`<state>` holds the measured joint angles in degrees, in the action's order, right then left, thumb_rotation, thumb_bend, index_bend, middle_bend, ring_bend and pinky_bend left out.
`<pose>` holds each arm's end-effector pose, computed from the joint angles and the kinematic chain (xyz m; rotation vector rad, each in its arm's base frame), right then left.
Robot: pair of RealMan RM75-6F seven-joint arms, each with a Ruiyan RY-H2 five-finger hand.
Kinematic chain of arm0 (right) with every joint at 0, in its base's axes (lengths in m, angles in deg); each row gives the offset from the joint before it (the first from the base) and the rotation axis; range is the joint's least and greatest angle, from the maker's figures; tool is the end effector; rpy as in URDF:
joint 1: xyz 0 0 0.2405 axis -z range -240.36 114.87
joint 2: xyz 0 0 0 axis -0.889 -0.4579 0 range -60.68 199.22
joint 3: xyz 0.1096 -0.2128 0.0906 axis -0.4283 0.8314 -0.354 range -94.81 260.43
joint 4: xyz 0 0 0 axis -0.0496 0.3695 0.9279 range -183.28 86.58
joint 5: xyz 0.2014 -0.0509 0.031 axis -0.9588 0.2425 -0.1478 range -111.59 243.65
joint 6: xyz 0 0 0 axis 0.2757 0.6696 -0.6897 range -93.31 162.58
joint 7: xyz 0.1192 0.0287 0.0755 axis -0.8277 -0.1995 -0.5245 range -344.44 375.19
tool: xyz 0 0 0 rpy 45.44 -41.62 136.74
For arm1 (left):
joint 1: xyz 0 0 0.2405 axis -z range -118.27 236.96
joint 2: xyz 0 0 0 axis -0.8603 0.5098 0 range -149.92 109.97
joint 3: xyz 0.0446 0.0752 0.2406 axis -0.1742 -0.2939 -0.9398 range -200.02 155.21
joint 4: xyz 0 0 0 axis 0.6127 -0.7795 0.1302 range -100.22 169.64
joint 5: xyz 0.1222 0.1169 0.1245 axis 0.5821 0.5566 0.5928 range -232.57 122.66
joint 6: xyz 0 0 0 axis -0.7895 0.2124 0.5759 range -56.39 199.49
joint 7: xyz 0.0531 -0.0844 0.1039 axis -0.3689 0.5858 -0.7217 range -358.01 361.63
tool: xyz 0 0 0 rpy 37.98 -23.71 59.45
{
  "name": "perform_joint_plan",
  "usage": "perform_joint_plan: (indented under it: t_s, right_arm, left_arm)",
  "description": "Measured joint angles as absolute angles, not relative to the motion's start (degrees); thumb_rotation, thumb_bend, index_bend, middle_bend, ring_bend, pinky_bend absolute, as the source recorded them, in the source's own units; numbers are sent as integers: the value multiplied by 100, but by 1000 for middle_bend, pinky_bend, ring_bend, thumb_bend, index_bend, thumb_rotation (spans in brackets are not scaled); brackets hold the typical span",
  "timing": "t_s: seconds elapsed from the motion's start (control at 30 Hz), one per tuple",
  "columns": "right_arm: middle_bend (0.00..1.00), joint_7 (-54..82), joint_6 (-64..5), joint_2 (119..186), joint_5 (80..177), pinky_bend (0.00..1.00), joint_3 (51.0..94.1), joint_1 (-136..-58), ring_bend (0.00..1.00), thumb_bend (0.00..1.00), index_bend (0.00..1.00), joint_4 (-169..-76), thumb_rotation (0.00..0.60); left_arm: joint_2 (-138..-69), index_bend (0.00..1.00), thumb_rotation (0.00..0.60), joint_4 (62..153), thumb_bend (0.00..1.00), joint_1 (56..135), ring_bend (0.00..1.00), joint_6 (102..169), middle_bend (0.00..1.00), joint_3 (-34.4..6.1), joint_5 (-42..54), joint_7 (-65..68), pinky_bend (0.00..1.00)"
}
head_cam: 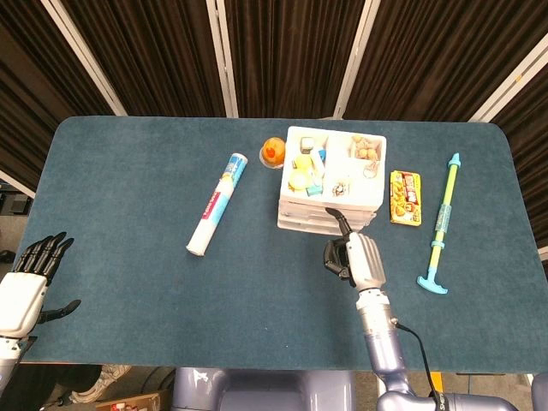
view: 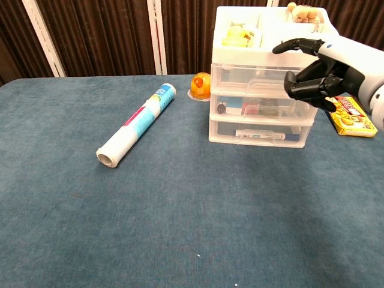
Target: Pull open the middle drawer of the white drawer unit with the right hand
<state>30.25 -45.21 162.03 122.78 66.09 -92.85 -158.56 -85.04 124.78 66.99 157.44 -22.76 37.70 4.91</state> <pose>-0.1127 -0.2790 0.0256 1.2250 -1.4531 1.3546 -0.2974 0.1833 0.1449 -1.5259 -0.8811 -0.9950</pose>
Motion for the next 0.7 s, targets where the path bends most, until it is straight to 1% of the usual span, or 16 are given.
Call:
perform_joint_plan:
  t_s: [0.27,0.43,0.5,0.57,0.67,0.7]
  right_arm:
    - [853,3439,-4387,15992,11743,892,6461,-9337,811,708,134,-15806,600]
    - [853,3542,-4295,15984,11546,892,6391,-9387,811,708,135,-15664,600]
    - [853,3620,-4285,15995,11502,892,6377,-9417,812,707,151,-15595,600]
    - [853,3708,-4285,16004,11475,892,6372,-9443,814,707,205,-15539,600]
    - [863,3903,-4298,16007,11445,892,6380,-9492,824,708,379,-15462,600]
    - [867,3996,-4315,16008,11450,892,6388,-9514,826,708,416,-15429,600]
  left_arm:
    - [-8489,0,600,12500,27,6702,0,15717,0,-2278,3751,511,83]
    - [-8484,0,600,12515,27,6699,0,15705,0,-2280,3736,517,83]
    - [-8481,0,600,12521,26,6699,0,15696,0,-2281,3729,519,83]
    - [-8477,0,600,12527,27,6701,0,15681,0,-2283,3722,522,83]
    - [-8470,0,600,12537,27,6703,0,15666,0,-2287,3713,535,83]
    - [-8468,0,600,12541,27,6703,0,15659,0,-2289,3710,540,83]
